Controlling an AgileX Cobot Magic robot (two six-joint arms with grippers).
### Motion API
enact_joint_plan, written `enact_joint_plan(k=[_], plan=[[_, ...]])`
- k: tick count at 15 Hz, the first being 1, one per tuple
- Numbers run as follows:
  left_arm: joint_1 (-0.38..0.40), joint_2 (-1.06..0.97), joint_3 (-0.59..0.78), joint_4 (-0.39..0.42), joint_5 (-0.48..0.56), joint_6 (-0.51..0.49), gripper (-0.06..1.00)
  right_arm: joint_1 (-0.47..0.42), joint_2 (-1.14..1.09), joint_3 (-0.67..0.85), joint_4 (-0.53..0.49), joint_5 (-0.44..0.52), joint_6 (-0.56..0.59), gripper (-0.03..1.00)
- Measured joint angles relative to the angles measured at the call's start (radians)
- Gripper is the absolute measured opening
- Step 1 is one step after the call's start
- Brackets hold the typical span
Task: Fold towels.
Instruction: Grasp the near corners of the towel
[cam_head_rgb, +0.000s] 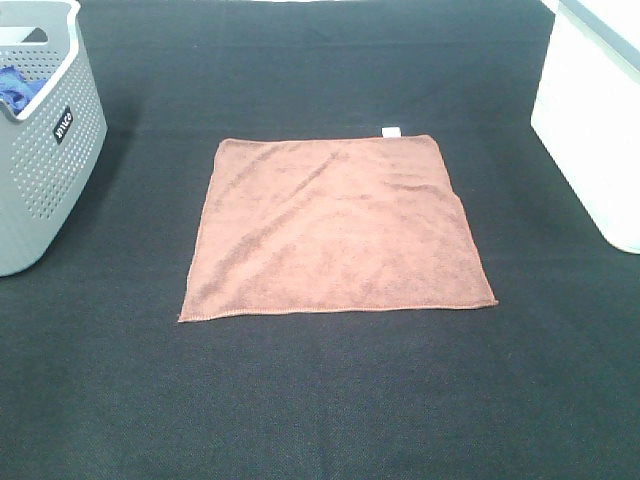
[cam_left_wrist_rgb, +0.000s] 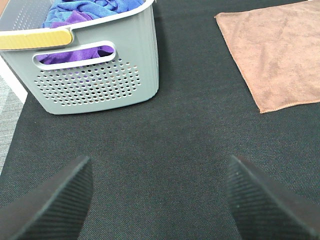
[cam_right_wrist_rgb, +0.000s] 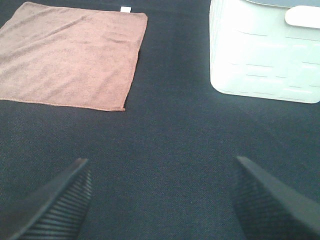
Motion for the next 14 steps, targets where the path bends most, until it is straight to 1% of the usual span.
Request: enact_joint_plan(k=[14], plan=[[0.0,0.0,0.0,0.0,0.0,0.0,0.71,0.0,0.0,0.0,0.0,0.0,0.0,0.73]])
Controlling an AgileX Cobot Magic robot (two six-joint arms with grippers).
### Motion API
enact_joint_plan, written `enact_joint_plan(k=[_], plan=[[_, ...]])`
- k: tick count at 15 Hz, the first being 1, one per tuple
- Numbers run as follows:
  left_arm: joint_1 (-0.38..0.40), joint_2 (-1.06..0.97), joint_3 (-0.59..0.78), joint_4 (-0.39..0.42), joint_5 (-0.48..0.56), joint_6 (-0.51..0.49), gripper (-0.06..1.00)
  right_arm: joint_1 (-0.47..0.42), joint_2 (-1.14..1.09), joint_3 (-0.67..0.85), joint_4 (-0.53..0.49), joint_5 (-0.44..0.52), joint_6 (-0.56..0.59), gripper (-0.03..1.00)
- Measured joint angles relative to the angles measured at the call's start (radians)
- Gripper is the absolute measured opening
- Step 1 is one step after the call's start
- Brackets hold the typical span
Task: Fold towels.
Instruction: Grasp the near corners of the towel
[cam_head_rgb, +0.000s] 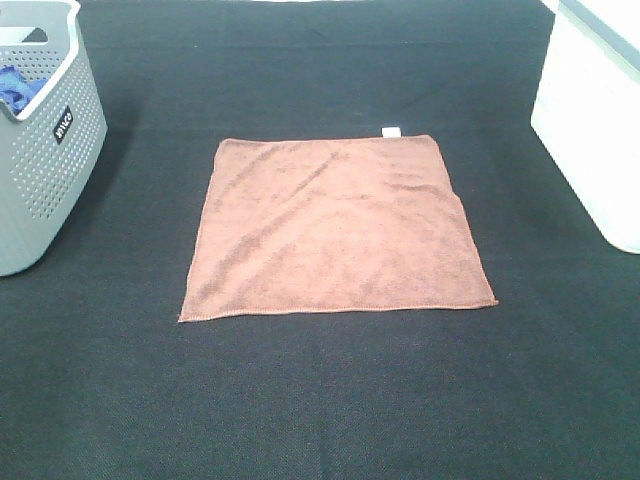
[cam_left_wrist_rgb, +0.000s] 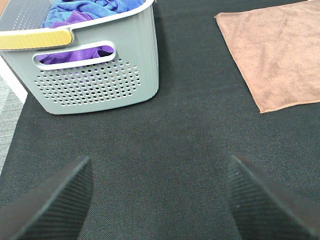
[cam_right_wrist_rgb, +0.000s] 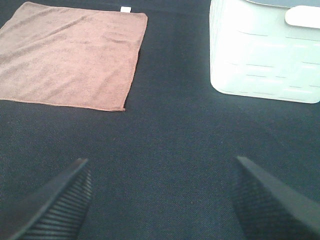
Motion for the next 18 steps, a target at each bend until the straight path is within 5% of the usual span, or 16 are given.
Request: enact_joint_plan(k=[18], plan=[[0.0,0.0,0.0,0.0,0.0,0.0,0.71,0.0,0.0,0.0,0.0,0.0,0.0,0.73]])
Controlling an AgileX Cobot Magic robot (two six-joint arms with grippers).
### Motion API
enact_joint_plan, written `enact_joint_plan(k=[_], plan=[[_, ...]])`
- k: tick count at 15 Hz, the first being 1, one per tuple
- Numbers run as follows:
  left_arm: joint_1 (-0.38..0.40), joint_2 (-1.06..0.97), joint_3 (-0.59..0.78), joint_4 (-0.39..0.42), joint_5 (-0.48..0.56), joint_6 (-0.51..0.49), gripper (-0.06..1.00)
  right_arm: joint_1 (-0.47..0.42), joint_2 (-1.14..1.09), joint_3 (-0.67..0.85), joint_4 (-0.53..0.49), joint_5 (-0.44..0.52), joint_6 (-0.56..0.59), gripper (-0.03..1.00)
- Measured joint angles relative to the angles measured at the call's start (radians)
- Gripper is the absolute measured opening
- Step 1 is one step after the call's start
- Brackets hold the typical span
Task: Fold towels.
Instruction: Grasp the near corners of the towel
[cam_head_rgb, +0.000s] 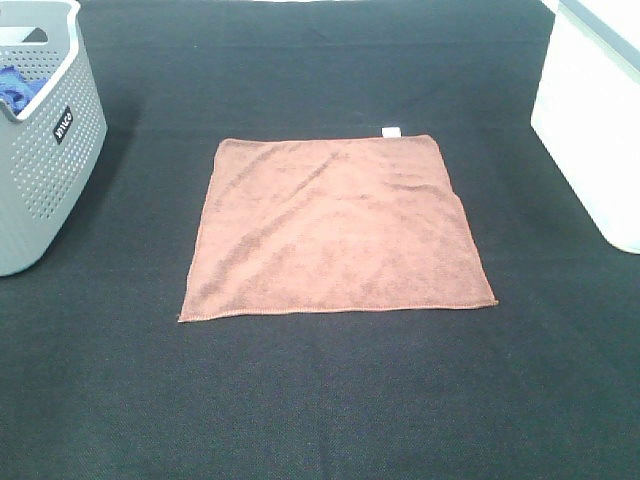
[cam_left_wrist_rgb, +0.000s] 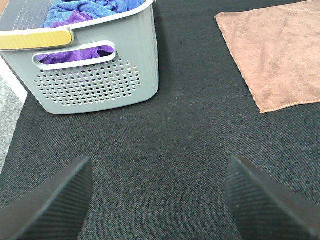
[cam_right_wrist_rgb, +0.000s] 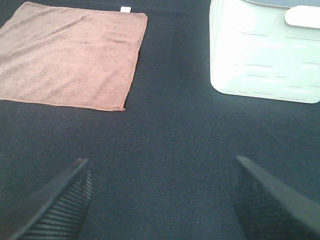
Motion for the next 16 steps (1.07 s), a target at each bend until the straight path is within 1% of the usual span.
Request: enact_joint_plan(k=[14,15,16], plan=[[0.0,0.0,-0.001,-0.001,0.0,0.0,0.71,0.0,0.003,0.0,0.001,-0.001,0.0,0.73],[0.0,-0.001,-0.007,-0.002,-0.017,-0.008,0.71,0.0,0.026,-0.001,0.003,-0.01,0.008,0.73],[0.0,0.005,-0.013,-0.031,-0.105,-0.051,0.71,0.0,0.102,-0.009,0.014,-0.073,0.035,0.73]])
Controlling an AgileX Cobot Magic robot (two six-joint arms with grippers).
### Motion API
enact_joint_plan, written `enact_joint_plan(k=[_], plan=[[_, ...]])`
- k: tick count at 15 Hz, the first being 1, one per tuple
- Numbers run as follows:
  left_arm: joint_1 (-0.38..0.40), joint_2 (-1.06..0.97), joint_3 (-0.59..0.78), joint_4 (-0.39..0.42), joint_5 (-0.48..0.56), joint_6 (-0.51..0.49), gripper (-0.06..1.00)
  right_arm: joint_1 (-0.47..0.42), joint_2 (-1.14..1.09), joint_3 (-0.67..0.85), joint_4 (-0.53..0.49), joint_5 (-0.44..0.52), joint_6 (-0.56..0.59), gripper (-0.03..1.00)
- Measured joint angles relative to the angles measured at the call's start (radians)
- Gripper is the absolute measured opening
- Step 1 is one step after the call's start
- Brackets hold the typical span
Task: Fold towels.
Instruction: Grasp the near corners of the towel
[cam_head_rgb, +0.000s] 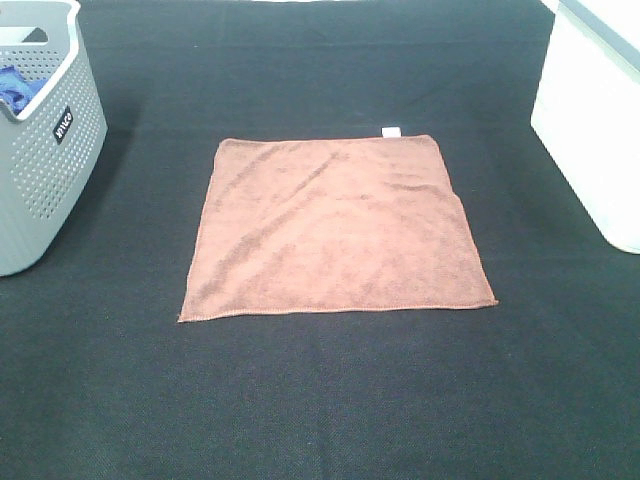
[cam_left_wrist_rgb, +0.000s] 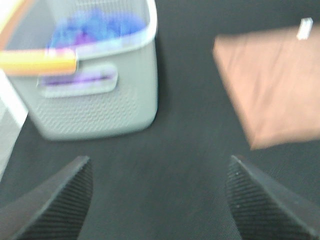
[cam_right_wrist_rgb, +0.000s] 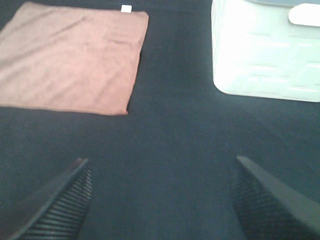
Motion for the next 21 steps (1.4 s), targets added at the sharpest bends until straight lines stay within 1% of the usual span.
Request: enact_joint_plan(k=[2,3,4,5,7,8,9,10,12,14,15,16,18,19,20,21], plan=[[0.0,0.058,0.045,-0.081,-0.138,-0.077,0.71,0.0,0.143,-0.005,0.014,-0.12,0.025,0.73],[0.0,0.058,0.045,-0.081,-0.138,-0.077,0.71,0.0,0.143,-0.005,0.014,-0.12,0.025,0.73],[0.0,0.122,0.083,-0.121,-0.211,-0.085,0.71,0.0,0.24,-0.005,0.029,-0.166,0.027,0.73],[0.0,0.22,0.114,-0.183,-0.301,-0.089,0.71,0.0,0.38,-0.005,0.048,-0.199,0.028,0.73],[0.0,0.4,0.123,-0.271,-0.384,-0.077,0.71,0.0,0.566,-0.005,0.09,-0.243,0.027,0.73],[0.0,0.505,0.123,-0.323,-0.416,-0.052,0.71,0.0,0.648,-0.005,0.116,-0.272,0.025,0.73],[0.0,0.614,0.123,-0.384,-0.445,0.001,0.71,0.0,0.732,-0.005,0.144,-0.301,0.019,0.73],[0.0,0.769,0.122,-0.501,-0.468,0.11,0.71,0.0,0.845,-0.005,0.198,-0.337,-0.005,0.73],[0.0,0.987,0.099,-0.676,-0.47,0.293,0.71,0.0,0.988,-0.03,0.267,-0.353,-0.054,0.73],[0.0,1.193,0.058,-0.835,-0.448,0.461,0.71,0.0,1.12,-0.088,0.307,-0.355,-0.074,0.73],[0.0,1.193,0.058,-0.835,-0.448,0.461,0.71,0.0,1.12,-0.088,0.307,-0.355,-0.074,0.73],[0.0,1.336,0.008,-0.942,-0.404,0.567,0.71,0.0,1.202,-0.137,0.324,-0.359,-0.09,0.73],[0.0,1.512,-0.06,-1.068,-0.333,0.694,0.71,-0.001,1.326,-0.195,0.357,-0.361,-0.134,0.73],[0.0,1.579,-0.098,-1.115,-0.3,0.75,0.71,-0.001,1.38,-0.216,0.403,-0.356,-0.182,0.73],[0.0,1.667,-0.145,-1.152,-0.278,0.795,0.71,-0.002,1.453,-0.247,0.511,-0.343,-0.288,0.73],[0.0,1.719,-0.174,-1.168,-0.27,0.807,0.71,-0.002,1.499,-0.262,0.574,-0.341,-0.357,0.73]])
